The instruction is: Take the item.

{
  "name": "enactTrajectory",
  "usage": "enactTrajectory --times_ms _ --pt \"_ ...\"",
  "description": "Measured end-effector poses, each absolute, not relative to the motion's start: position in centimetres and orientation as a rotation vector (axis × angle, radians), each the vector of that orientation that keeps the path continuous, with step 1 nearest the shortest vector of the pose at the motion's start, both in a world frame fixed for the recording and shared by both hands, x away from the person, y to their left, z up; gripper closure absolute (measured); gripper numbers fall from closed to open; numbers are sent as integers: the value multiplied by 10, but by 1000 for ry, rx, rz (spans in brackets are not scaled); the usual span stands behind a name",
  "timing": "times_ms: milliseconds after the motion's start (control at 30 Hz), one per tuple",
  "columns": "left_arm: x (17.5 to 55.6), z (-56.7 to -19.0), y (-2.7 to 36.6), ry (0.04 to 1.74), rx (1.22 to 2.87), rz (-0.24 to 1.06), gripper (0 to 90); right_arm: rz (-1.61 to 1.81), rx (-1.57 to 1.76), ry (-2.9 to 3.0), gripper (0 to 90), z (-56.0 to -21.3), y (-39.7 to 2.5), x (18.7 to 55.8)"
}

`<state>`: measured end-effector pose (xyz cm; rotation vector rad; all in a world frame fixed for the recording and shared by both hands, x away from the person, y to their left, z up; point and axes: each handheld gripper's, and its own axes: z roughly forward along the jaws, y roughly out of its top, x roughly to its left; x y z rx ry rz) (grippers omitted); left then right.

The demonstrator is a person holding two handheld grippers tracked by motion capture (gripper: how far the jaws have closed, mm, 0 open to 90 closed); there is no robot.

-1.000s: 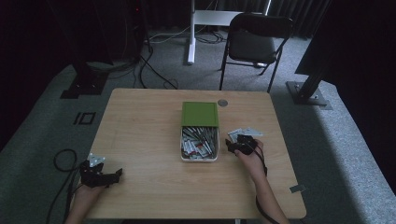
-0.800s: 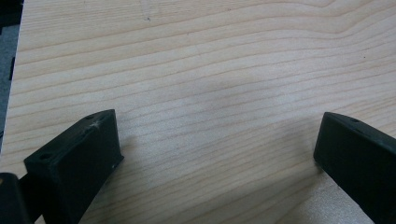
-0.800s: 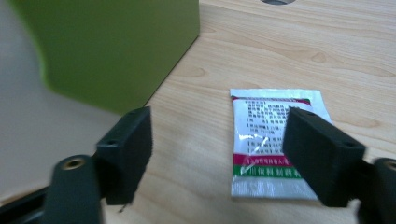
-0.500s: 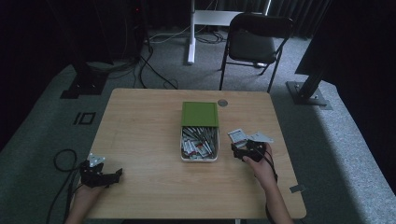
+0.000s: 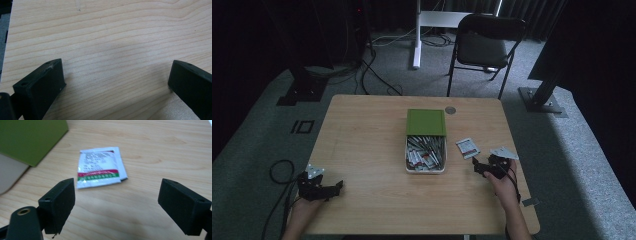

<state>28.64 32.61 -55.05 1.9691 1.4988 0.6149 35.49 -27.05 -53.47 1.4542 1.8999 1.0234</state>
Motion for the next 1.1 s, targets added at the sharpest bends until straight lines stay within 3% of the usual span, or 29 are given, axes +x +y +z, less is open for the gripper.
enactTrajectory --times_ms 1100 --pt "286 -550 326 1497 1974 615 13 877 1656 1782 143 -554 -322 305"
